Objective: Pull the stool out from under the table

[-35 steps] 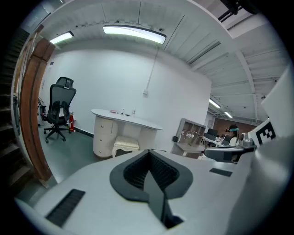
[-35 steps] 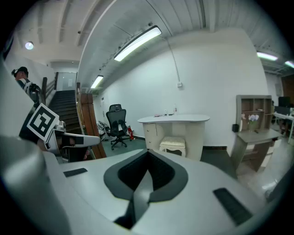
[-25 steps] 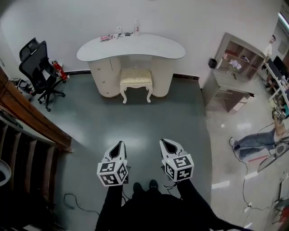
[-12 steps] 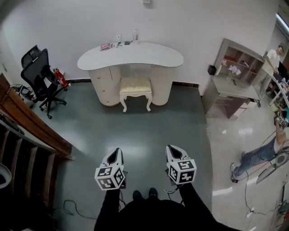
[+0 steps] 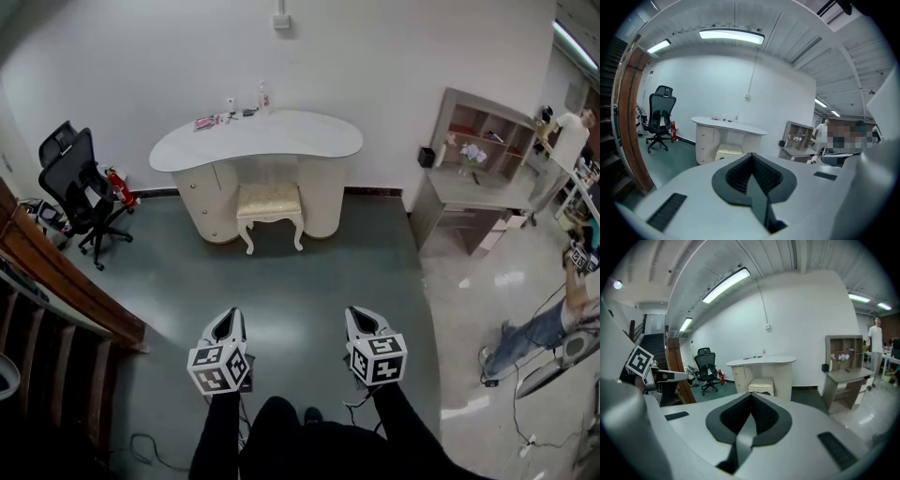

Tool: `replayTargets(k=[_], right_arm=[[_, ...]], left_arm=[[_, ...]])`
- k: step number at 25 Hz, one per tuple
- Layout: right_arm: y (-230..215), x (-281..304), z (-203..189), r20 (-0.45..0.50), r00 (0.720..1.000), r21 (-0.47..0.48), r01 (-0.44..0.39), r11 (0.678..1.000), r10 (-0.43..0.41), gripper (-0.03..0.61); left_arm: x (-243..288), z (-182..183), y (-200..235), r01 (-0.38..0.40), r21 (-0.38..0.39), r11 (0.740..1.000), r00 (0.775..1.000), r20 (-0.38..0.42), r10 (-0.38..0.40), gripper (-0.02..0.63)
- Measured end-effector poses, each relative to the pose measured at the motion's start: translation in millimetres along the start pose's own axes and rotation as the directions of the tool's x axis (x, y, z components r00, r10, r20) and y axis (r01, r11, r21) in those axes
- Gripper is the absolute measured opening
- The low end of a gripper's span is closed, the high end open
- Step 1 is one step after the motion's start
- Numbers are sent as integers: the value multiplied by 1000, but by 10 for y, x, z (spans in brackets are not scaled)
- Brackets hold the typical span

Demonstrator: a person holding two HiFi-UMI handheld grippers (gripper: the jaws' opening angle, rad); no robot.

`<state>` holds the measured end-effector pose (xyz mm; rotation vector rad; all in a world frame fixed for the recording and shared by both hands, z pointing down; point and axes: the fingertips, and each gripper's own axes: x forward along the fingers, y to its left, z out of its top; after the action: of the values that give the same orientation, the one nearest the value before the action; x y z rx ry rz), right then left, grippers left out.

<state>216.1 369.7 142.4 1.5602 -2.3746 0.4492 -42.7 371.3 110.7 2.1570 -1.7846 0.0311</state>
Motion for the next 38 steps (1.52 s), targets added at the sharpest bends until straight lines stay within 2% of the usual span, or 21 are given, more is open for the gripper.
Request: replayTargets(k=[5,11,19,29,38], right_arm=[[-168,76,-61,-20,1000,36,8,999,-8,4],[-222,358,-52,-42,999,53,12,999,-9,5],[-297,1006,122,-68,998,38,10,999,-7,5],[-417,2235,421,-132,991,-7,24,1000,-25,5],[-502,3046,703,-158,983,-38,87,995,-92,3]], left_arm=[[74,-4,-43,-14,20,1000,1000,-17,14,8],[275,38,133,-39,30,999,999,-34,40,8],[938,149,455,-40,35,999,997,-60,42,8],[2038,389,1201,-63,9,998,995,-82,64,8],[2735,579,1859,-72,-19,997,993,-95,70,8]])
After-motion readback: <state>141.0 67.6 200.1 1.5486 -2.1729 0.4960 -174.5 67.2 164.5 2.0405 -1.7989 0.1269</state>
